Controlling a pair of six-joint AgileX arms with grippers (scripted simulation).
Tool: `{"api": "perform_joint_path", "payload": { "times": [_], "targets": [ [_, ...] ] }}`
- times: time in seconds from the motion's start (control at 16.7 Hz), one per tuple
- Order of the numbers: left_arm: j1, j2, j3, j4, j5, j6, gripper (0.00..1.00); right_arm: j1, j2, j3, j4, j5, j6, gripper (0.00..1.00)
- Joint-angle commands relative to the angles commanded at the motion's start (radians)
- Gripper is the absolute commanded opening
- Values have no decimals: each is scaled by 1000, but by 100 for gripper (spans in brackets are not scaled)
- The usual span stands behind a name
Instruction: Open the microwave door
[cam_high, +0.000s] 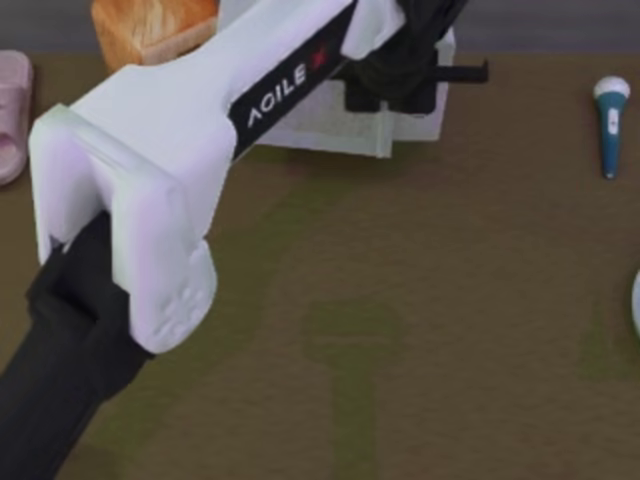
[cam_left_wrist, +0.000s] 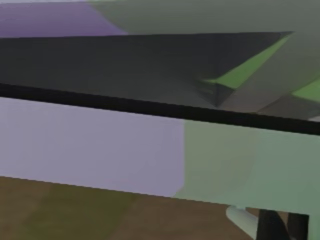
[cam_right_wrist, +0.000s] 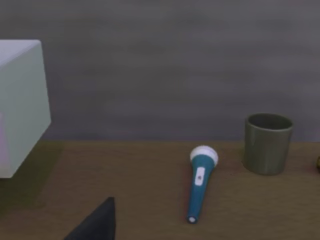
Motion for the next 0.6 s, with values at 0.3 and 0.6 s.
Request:
{"api": "perform_joint_path", "payload": {
  "times": [0.3,0.6],
  "targets": [
    [3,-139,-278,139,21,53,0,0,0,0,0,0,0,100],
    [3,-169,-322,169,26,64,0,0,0,0,0,0,0,100]
  ]
}}
